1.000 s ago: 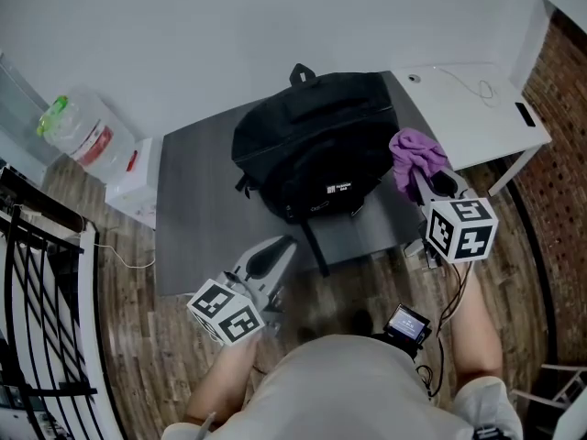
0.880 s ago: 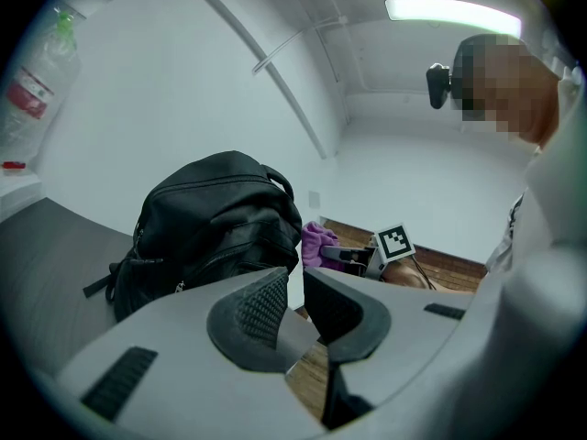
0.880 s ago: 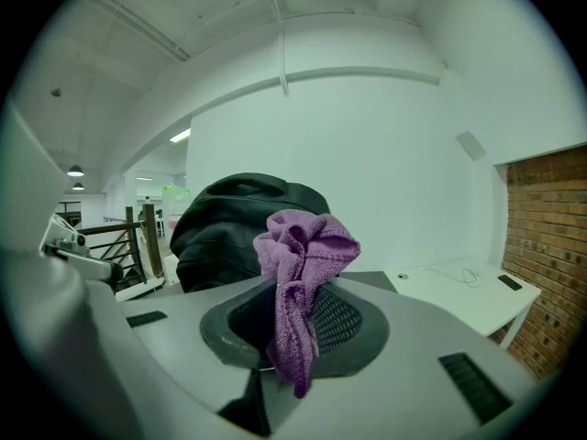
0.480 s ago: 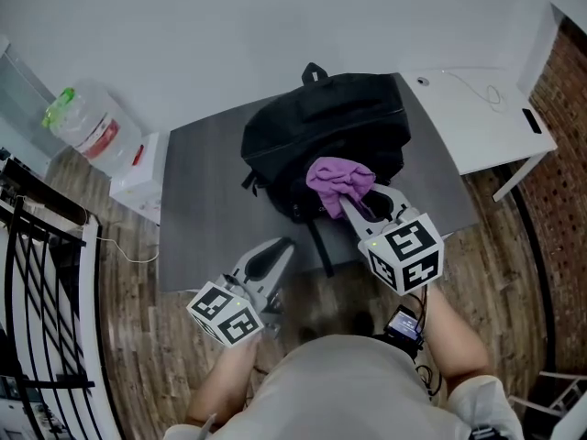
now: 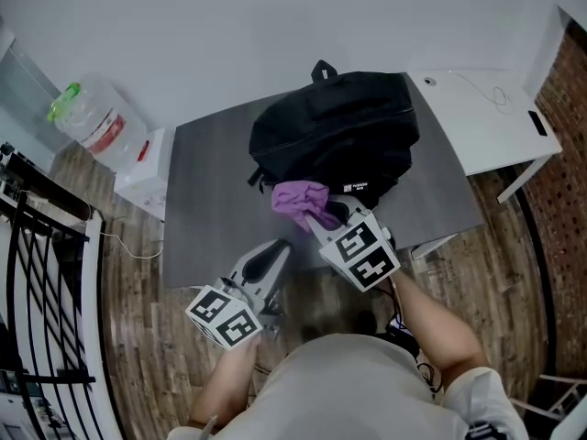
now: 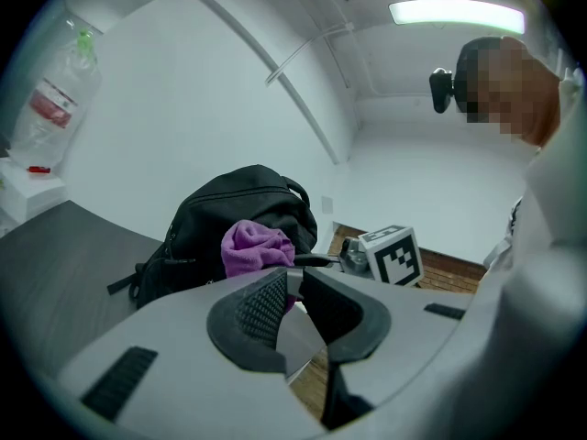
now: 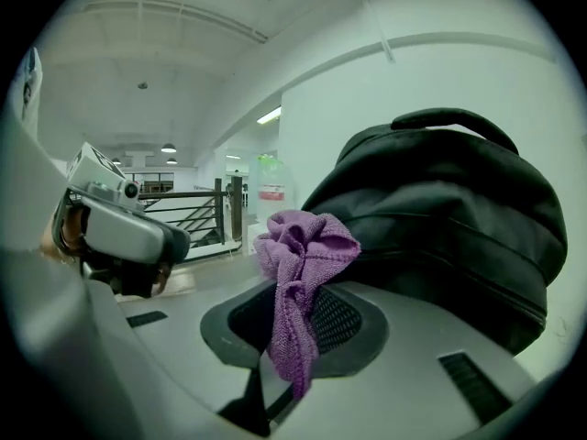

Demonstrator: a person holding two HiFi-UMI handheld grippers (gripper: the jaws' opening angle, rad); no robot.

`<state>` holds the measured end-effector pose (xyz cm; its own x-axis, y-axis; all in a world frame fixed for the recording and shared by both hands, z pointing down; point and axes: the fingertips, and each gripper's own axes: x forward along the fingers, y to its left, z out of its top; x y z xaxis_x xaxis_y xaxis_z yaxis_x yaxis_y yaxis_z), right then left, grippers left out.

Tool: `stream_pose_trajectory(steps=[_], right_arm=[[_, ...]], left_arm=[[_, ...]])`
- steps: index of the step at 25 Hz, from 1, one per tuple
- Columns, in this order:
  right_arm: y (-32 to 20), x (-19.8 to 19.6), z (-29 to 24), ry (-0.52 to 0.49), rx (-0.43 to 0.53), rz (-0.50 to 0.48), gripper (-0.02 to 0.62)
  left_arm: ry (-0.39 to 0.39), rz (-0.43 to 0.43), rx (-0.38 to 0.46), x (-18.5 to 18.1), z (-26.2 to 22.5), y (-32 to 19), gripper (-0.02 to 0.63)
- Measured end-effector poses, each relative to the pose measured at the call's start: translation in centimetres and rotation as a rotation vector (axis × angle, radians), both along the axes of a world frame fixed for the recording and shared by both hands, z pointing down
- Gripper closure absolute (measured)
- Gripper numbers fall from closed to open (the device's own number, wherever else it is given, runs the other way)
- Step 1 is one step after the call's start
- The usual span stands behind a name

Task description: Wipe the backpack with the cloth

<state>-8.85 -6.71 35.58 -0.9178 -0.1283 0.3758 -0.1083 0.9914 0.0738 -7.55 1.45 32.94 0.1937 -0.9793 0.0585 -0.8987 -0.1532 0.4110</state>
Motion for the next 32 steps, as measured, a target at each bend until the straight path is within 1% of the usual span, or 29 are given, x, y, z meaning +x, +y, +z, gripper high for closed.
stream_pose_trajectory(steps=[4, 8, 11, 15, 18, 20, 32], right_arm=[[-1.9, 0.5, 1.3, 0.038, 0.004, 0.043, 0.517], [-3.5, 1.4, 1.6, 0.034, 0.020, 0.078, 0.517], [-4.9, 2.3, 1.7, 0.040, 0.004, 0.123, 0.517], [-7.6, 3.6, 1.5, 0.038, 0.003, 0.216, 0.517], [-9.8, 4.9, 1.7, 0.030, -0.024, 0.295, 0.517], [-10.8, 5.7, 1.9, 0.024, -0.044, 0.328, 0.517], [-13.7, 9.3, 2.1, 0.017, -0.057, 0.425, 0.517]], left_arm=[[0.001, 0.007, -0.006, 0.2, 0.1, -0.1, 0.549], [0.002, 0.022, -0.009, 0.7, 0.3, -0.6, 0.549], [0.003, 0.030, -0.012, 0.9, 0.3, -0.9, 0.549], [0.006, 0.043, -0.016, 1.5, 0.4, -1.2, 0.549], [0.006, 0.053, -0.017, 1.8, 0.4, -1.5, 0.549], [0.004, 0.060, -0.015, 2.0, 0.4, -1.7, 0.549], [-0.006, 0.082, -0.015, 3.0, 0.1, -2.2, 0.549]])
